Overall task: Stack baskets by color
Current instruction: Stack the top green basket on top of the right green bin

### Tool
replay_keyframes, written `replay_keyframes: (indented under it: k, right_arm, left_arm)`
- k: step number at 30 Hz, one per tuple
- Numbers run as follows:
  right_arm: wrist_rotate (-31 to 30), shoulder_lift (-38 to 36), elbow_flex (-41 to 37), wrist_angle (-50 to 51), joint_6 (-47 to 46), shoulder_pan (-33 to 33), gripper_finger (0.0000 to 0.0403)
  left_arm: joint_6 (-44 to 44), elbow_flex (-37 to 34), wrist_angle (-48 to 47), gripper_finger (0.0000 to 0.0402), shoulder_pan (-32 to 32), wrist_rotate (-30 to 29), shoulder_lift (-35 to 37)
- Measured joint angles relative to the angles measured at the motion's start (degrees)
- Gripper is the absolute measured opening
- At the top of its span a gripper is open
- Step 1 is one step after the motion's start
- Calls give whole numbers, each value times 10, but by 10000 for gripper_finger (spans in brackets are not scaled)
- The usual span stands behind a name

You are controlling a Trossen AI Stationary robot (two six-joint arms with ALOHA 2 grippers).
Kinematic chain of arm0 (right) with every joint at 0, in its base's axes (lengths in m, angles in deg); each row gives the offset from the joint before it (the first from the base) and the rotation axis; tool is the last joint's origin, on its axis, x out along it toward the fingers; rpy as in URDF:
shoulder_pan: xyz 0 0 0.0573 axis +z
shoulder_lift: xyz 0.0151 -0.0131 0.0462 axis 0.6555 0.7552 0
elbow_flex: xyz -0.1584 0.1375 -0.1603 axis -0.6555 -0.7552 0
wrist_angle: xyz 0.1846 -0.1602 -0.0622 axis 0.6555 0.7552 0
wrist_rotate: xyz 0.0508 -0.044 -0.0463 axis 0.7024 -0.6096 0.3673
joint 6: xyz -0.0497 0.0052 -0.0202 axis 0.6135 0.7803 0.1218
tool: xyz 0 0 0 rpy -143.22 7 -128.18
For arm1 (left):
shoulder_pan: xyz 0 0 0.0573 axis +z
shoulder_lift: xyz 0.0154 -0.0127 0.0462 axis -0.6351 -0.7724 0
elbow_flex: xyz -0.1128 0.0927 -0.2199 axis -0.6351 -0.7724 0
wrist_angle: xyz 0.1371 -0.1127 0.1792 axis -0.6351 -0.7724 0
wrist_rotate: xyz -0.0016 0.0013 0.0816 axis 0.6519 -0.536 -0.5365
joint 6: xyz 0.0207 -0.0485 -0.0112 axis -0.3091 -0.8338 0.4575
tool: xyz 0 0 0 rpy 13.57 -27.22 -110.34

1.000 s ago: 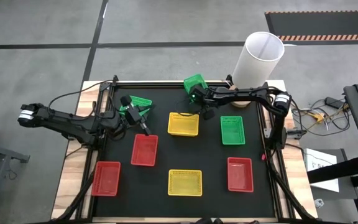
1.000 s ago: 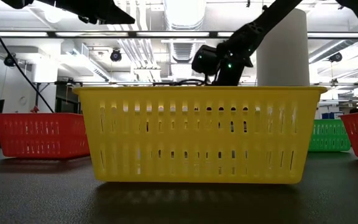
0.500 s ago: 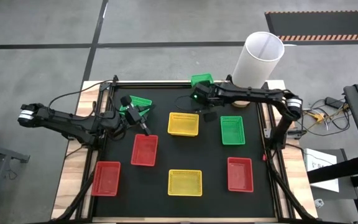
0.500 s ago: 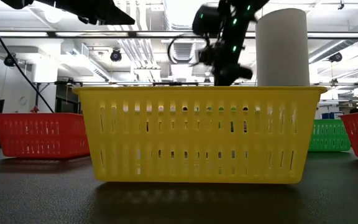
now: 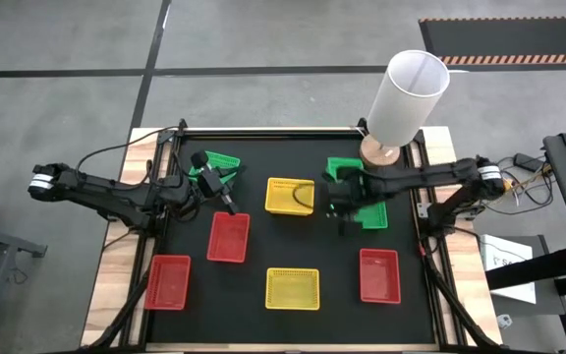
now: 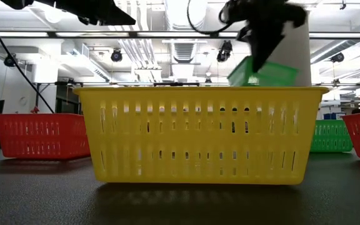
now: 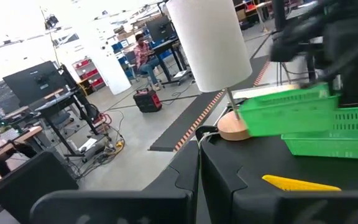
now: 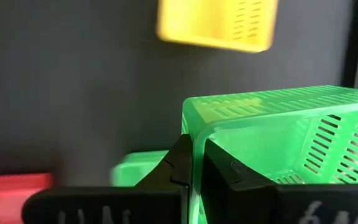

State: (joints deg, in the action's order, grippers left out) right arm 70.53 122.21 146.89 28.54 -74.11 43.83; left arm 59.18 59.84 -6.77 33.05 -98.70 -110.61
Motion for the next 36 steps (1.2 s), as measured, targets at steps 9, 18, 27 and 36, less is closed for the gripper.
replay_keyframes:
  k: [9, 18, 27, 36]
  right_arm:
    - [-1, -70, -85, 15, -132, 96, 8]
    - [-1, -108, -177, 9, -112, 91, 8]
    - [-1, -109, -244, -49, -84, 82, 8]
    - [-2, -108, -253, -58, -84, 82, 10]
  left_arm:
    - [-2, 0, 6, 0, 0, 37, 0]
    - [-15, -6, 14, 0, 0, 38, 0]
    - [-12, -7, 27, 0, 0, 39, 0]
    - [-11, -9, 27, 0, 0, 39, 0]
